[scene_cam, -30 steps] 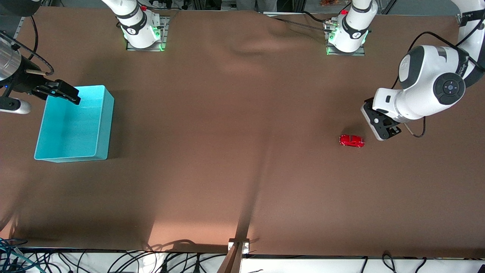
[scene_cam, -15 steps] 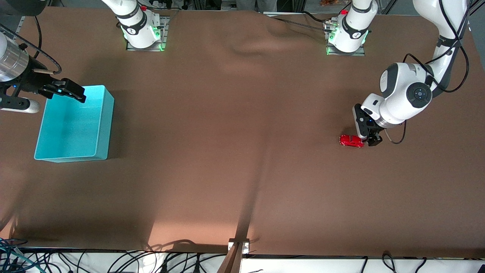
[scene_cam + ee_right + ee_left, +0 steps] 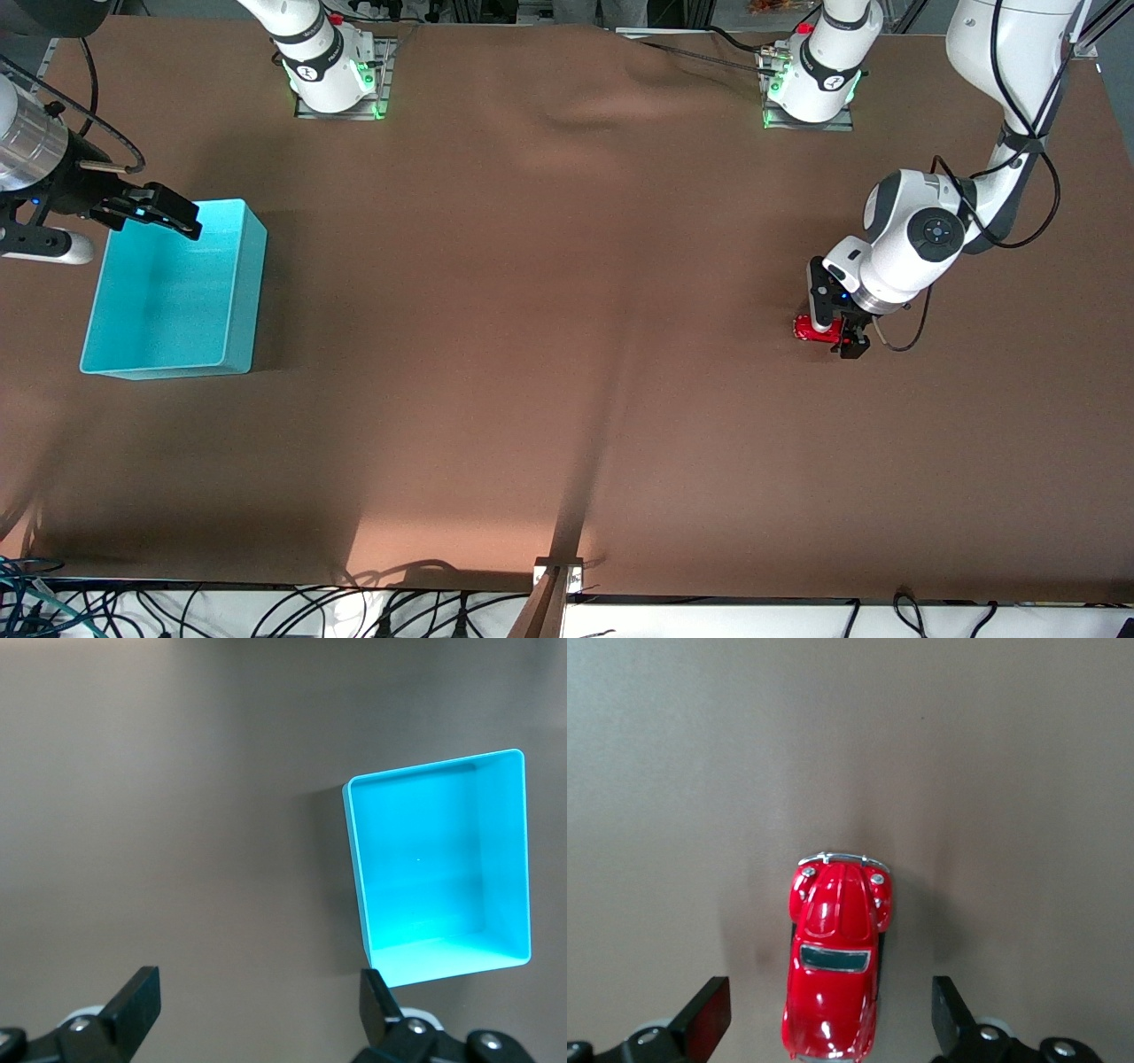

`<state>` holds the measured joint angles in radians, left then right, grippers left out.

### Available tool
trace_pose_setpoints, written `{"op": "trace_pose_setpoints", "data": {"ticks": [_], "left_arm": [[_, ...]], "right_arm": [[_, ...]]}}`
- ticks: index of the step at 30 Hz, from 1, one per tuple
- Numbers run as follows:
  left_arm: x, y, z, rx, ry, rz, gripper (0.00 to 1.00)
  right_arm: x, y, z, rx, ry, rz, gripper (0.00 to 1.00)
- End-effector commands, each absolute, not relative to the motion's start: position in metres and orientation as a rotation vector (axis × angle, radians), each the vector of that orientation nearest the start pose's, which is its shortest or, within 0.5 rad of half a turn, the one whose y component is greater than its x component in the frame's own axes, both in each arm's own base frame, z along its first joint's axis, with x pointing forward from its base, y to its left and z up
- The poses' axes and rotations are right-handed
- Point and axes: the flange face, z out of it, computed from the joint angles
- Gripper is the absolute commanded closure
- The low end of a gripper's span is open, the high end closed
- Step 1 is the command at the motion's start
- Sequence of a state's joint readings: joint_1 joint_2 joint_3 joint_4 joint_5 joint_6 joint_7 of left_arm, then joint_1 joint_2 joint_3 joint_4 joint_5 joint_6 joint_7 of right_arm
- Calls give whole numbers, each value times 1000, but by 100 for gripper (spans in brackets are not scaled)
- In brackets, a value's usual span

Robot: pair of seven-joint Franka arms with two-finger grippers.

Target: Wind red beetle toy and store in blue box

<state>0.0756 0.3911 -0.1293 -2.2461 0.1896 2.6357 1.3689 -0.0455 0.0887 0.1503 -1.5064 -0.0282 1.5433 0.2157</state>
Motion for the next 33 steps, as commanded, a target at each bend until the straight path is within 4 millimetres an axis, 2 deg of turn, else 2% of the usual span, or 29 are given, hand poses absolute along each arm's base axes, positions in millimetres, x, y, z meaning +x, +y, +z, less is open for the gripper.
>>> {"op": "trace_pose_setpoints", "data": {"ticks": [1,3,4,7,10,11,18,26,33], "left_arm": [[539,-33,187,-2154,2229,37,0],[539,-33,183,-2157,2232,43,4],[539,-33,183,-2155,2234,43,12],[538,-34,182,-2148,2239,48,56],[539,-33,183,-2146,2240,48,81],[539,-33,183,-2144,2241,46,85],[541,-33,184,-2132,2248,44,93],[539,-32,176,-2140,2256,57,94],[542,-10,166,-2151,2264,70,93]], "right_arm": [[575,54,606,-3160,168,83,0],[575,54,606,-3160,166,83,0],[575,54,606,-3160,166,83,0],[575,54,606,-3160,166,83,0],[575,54,606,-3160,164,83,0],[575,54,606,-3160,164,83,0],[575,54,606,-3160,164,83,0],[575,53,606,-3160,164,83,0],[575,54,606,-3161,161,83,0]]}}
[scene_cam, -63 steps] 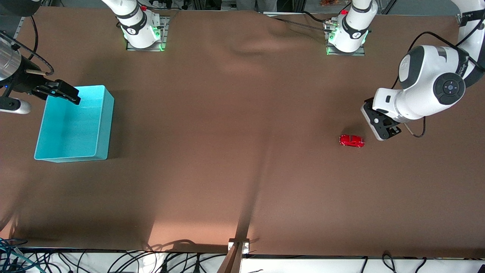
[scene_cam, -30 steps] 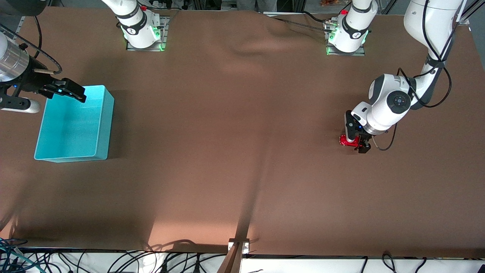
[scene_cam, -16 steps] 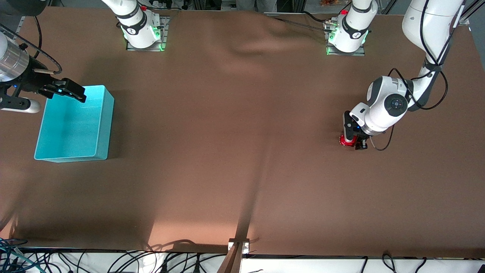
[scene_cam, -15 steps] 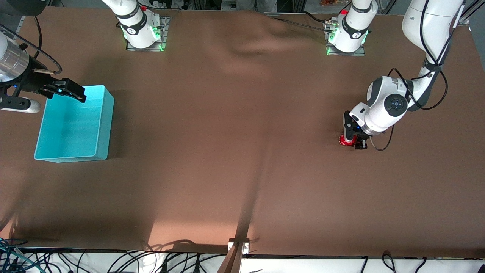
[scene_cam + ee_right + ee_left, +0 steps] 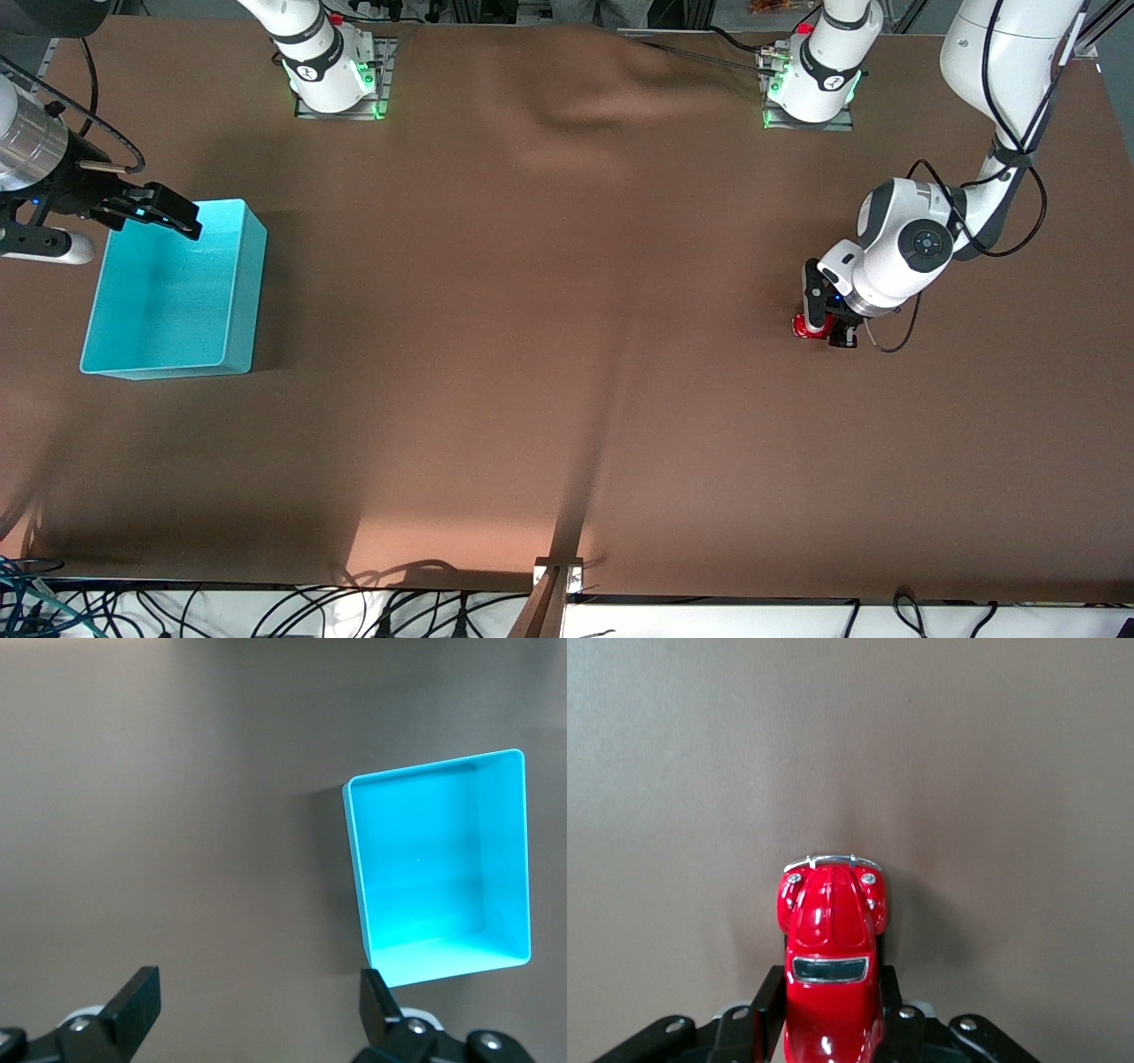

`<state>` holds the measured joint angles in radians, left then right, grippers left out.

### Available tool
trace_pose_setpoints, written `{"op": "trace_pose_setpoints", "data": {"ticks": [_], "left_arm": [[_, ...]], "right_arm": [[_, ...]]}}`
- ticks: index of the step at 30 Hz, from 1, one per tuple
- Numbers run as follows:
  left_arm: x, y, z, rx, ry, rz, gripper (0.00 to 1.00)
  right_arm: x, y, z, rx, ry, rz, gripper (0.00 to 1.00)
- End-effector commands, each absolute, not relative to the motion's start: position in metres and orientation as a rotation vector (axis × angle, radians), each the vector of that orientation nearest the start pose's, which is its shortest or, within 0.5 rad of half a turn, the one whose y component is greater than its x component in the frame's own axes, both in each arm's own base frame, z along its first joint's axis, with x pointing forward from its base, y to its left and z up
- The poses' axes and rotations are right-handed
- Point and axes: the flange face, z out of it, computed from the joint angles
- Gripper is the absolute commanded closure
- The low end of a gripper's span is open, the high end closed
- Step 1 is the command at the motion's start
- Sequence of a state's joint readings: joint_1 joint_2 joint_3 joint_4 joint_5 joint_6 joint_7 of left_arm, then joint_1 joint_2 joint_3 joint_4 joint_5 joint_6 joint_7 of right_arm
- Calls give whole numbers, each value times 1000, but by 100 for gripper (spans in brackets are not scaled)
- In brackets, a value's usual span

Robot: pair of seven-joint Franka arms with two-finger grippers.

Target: Wind red beetle toy and store in blue box

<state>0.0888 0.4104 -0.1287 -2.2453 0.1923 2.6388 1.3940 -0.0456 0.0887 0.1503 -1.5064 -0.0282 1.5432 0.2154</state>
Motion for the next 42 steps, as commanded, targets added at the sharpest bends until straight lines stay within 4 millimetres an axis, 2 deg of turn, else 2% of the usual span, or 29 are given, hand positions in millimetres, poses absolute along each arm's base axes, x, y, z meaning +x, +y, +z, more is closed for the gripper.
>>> {"op": "trace_pose_setpoints", "data": {"ticks": [1,5,11,18,29,31,32,33,34,35,42], "left_arm": [[542,-5,166,-2149,2265,72,93],[542,12,163,-2141,2281,76,93],[543,55,159,-2154,2275,76,92],[542,88,157,-2148,2284,73,91],[546,90,159,-2124,2299,65,88],[547,90,159,-2122,2299,65,81],[547,90,159,-2117,2304,65,74],[548,90,160,-2116,2303,63,59],[548,90,161,-2119,2299,62,32],[548,90,162,-2127,2292,56,0],[551,94,167,-2147,2266,42,0]], "right_arm": [[575,54,606,-3161,161,83,0],[575,54,606,-3161,161,83,0],[574,53,606,-3161,164,86,0],[574,54,606,-3161,161,86,0],[573,54,605,-3162,164,100,0],[573,54,605,-3162,164,100,0],[573,54,605,-3162,164,100,0],[573,54,605,-3162,164,102,0],[573,54,605,-3162,164,100,0],[573,54,605,-3162,164,100,0],[573,54,605,-3162,164,100,0]]}}
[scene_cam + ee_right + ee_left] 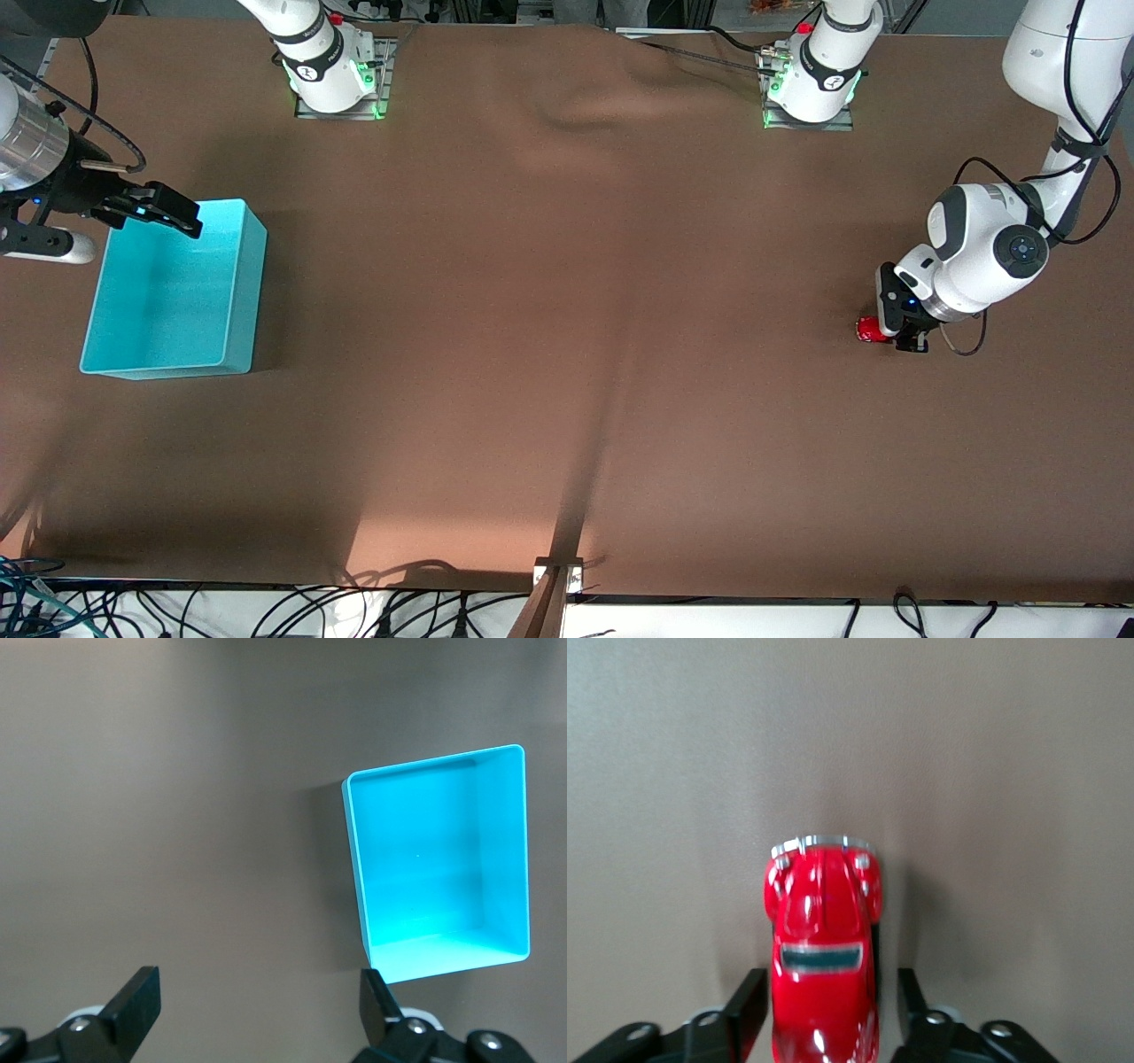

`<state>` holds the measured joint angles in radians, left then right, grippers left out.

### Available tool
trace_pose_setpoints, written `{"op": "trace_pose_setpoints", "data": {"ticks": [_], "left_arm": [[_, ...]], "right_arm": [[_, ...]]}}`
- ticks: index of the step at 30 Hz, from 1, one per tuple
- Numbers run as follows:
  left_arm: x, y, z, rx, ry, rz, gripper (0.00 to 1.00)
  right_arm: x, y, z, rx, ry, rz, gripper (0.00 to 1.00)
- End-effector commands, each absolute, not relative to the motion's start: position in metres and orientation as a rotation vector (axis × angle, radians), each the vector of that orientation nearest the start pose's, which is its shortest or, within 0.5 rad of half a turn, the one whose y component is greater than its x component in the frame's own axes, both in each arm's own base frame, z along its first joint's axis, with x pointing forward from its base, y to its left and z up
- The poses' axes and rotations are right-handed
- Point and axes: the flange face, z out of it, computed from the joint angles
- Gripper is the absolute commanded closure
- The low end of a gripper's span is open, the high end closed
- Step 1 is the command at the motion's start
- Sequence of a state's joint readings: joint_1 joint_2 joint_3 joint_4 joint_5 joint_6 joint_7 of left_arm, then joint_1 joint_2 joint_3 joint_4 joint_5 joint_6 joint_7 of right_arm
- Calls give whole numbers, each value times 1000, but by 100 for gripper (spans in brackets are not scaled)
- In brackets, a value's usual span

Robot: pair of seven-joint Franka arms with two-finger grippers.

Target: Wind red beetle toy and store in blue box

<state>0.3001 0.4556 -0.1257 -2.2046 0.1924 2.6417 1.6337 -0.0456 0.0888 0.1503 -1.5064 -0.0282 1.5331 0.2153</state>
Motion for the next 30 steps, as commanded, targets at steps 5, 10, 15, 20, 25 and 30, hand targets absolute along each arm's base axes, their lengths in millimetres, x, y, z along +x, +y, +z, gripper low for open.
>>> {"op": "trace_pose_setpoints", "data": {"ticks": [5,10,15,20,25,30], "left_arm": [[551,94,167,-2147,2265,42,0],[551,94,167,-2147,2265,42,0],[547,112,167,-2184,2231,42,0],[562,111,187,-2150,2210,2,0],[583,105,222,-2092,2181,-64,0],[600,105,269,-2031,2127,-125,0]], "right_arm": [[573,53,605,-3161,166,100,0],[573,53,605,-3161,166,100,0],[573,54,605,-3162,161,100,0],[573,53,605,-3162,164,100,0],[573,54,605,-3162,164,100,0],[573,54,605,-3162,164,100,0]]}}
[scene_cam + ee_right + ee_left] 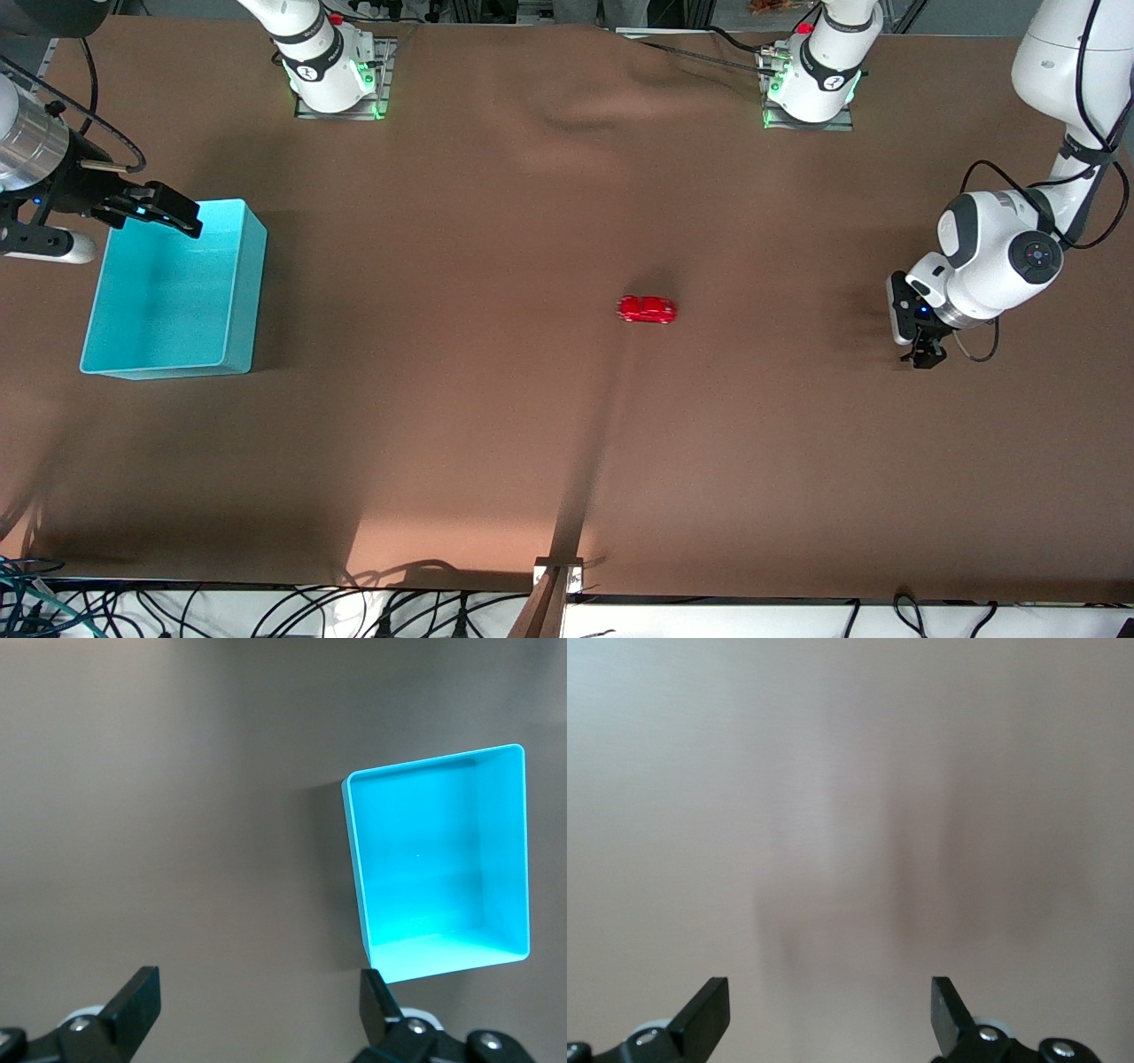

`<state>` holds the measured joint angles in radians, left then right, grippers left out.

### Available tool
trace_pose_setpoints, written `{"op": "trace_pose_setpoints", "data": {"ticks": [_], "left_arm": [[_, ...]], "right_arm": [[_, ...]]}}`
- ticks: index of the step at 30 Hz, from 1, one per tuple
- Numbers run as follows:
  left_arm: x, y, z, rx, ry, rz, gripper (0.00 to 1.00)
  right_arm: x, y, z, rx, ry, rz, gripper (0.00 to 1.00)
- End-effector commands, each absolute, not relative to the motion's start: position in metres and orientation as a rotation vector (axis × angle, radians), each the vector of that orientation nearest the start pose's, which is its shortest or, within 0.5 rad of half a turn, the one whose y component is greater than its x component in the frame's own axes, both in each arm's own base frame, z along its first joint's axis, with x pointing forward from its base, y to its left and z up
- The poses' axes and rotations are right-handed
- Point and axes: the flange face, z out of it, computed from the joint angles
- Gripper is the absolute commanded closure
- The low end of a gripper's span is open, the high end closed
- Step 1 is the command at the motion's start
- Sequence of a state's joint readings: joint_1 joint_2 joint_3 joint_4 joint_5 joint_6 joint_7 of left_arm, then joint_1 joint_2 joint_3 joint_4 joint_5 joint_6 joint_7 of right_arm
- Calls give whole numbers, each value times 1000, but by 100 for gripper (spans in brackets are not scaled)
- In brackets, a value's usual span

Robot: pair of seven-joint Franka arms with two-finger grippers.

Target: Wind red beetle toy and store in blue box

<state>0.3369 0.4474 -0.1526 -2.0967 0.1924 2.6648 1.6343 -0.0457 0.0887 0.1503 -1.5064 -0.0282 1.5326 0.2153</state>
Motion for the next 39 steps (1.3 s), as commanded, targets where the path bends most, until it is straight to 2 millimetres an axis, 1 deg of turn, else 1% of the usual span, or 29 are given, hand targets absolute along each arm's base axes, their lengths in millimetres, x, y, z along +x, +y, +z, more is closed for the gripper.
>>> {"op": "trace_pose_setpoints", "data": {"ticks": [1,4,6,7,14,19,23,26,28,32,34,37,39], "left_arm": [[603,103,278,-2019,2120,-134,0],[610,95,306,-1988,2098,-166,0],[613,94,317,-2015,2081,-171,0],[613,98,335,-2137,2015,-195,0],[613,100,339,-2210,1979,-222,0],[612,104,350,-2300,1894,-290,0],[612,97,364,-2324,1859,-325,0],[610,90,381,-2359,1801,-338,0],[608,84,390,-2403,1754,-335,0],[603,75,403,-2519,1640,-321,0],[600,69,409,-2586,1568,-314,0],[594,62,421,-2687,1440,-301,0],[591,54,425,-2727,1396,-287,0]], "right_arm": [[573,54,606,-3162,164,98,0],[573,53,605,-3161,166,100,0],[573,54,606,-3162,161,98,0],[573,53,606,-3161,166,98,0],[573,54,606,-3161,169,98,0],[574,53,605,-3161,164,98,0],[574,56,603,-3167,149,104,0],[573,63,600,-3168,127,118,0],[573,62,597,-3169,130,127,0],[573,60,584,-3166,133,165,0],[572,59,573,-3166,125,206,0],[570,58,552,-3166,68,263,0],[570,55,540,-3162,21,290,0]]}}
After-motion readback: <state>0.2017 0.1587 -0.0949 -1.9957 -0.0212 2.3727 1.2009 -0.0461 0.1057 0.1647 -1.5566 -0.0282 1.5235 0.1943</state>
